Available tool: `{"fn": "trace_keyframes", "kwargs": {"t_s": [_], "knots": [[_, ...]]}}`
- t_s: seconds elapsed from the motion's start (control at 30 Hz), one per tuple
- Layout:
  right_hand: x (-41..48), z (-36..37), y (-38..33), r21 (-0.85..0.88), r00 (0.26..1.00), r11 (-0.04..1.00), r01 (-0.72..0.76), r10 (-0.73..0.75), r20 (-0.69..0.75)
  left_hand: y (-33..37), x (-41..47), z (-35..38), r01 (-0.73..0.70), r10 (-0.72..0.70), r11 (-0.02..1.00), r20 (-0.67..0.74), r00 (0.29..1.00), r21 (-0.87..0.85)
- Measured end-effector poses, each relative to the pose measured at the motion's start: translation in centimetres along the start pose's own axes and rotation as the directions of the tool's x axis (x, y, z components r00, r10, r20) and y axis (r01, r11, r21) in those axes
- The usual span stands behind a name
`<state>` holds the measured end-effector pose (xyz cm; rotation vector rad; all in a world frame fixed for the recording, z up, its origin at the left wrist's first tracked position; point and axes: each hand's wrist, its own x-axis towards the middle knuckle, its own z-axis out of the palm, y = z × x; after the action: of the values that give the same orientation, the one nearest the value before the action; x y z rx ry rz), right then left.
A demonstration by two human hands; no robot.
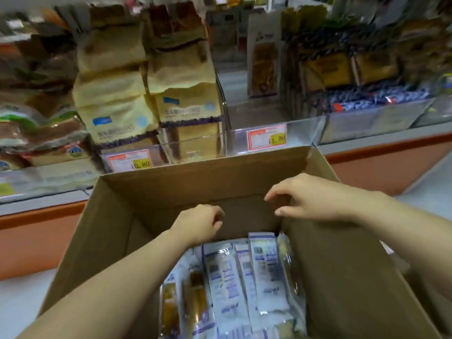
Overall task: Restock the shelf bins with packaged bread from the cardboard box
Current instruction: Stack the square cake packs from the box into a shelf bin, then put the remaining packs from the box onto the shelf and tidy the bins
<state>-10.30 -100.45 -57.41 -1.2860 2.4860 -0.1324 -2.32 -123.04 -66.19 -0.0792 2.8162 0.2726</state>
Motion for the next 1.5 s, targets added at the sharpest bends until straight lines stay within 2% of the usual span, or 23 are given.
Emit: {"fn": "trace_keyframes", "kwargs": {"t_s": [0.17, 0.27, 0.4, 0.53, 0.63, 0.7, 0.8, 0.97, 1.03, 1.13, 1.2, 1.3, 1.43, 1.5], "knots": [[0.8, 1.2, 1.2, -0.058, 0.988, 0.997, -0.041, 0.049, 0.146, 0.2, 3.4, 5.5, 0.016, 0.003, 0.996, 0.228, 0.974, -0.082], [1.0, 1.6, 1.7, -0.111, 0.981, 0.993, -0.041, 0.061, 0.184, 1.8, 5.2, 8.4, 0.015, 0.056, 0.97, 0.286, 0.957, -0.241], [1.1, 1.9, 2.2, -0.123, 0.98, 0.992, -0.04, 0.063, 0.188, 6.3, 6.8, 12.2, 0.019, 0.164, 0.885, 0.352, 0.921, -0.464], [0.9, 1.8, 2.3, -0.126, 0.978, 0.992, -0.029, 0.054, 0.202, 9.4, 7.0, 16.0, -0.019, 0.313, 0.857, 0.49, 0.814, -0.516], [1.0, 1.8, 2.1, -0.111, 0.979, 0.994, -0.019, 0.041, 0.198, 10.5, 6.2, 18.4, -0.025, 0.354, 0.855, 0.549, 0.757, -0.517], [1.2, 2.0, 2.0, -0.11, 0.978, 0.994, -0.017, 0.039, 0.206, 11.0, 5.7, 19.3, -0.04, 0.353, 0.85, 0.512, 0.783, -0.526], [1.3, 2.2, 2.0, -0.115, 0.975, 0.993, -0.021, 0.046, 0.215, 11.2, 5.6, 20.2, -0.087, 0.286, 0.888, 0.393, 0.874, -0.452], [1.7, 2.9, 2.3, -0.11, 0.97, 0.993, -0.037, 0.062, 0.235, 12.2, 6.3, 21.4, -0.006, 0.152, 0.917, 0.338, 0.929, -0.399], [1.8, 3.1, 2.5, -0.106, 0.967, 0.993, -0.041, 0.066, 0.245, 12.4, 6.5, 20.6, 0.016, 0.119, 0.909, 0.296, 0.948, -0.417], [1.7, 3.1, 2.4, -0.115, 0.961, 0.992, -0.045, 0.075, 0.266, 11.0, 6.8, 17.3, 0.044, 0.093, 0.84, 0.224, 0.97, -0.541], [1.5, 2.8, 2.3, -0.129, 0.961, 0.991, -0.033, 0.067, 0.268, 9.3, 7.4, 13.9, -0.002, 0.174, 0.781, 0.214, 0.961, -0.624], [1.2, 2.3, 1.8, -0.131, 0.96, 0.991, -0.012, 0.048, 0.276, 6.6, 7.4, 7.4, -0.046, 0.367, 0.679, 0.284, 0.886, -0.733], [1.1, 1.8, 1.4, -0.094, 0.984, 0.995, 0.043, -0.026, 0.178, 4.9, 5.5, 0.1, 0.051, 0.509, 0.46, 0.31, 0.803, -0.886], [1.0, 1.4, 1.4, -0.09, 0.993, 0.996, 0.028, -0.018, 0.115, 4.8, 5.0, -2.5, -0.007, 0.554, 0.465, 0.285, 0.782, -0.885]]}}
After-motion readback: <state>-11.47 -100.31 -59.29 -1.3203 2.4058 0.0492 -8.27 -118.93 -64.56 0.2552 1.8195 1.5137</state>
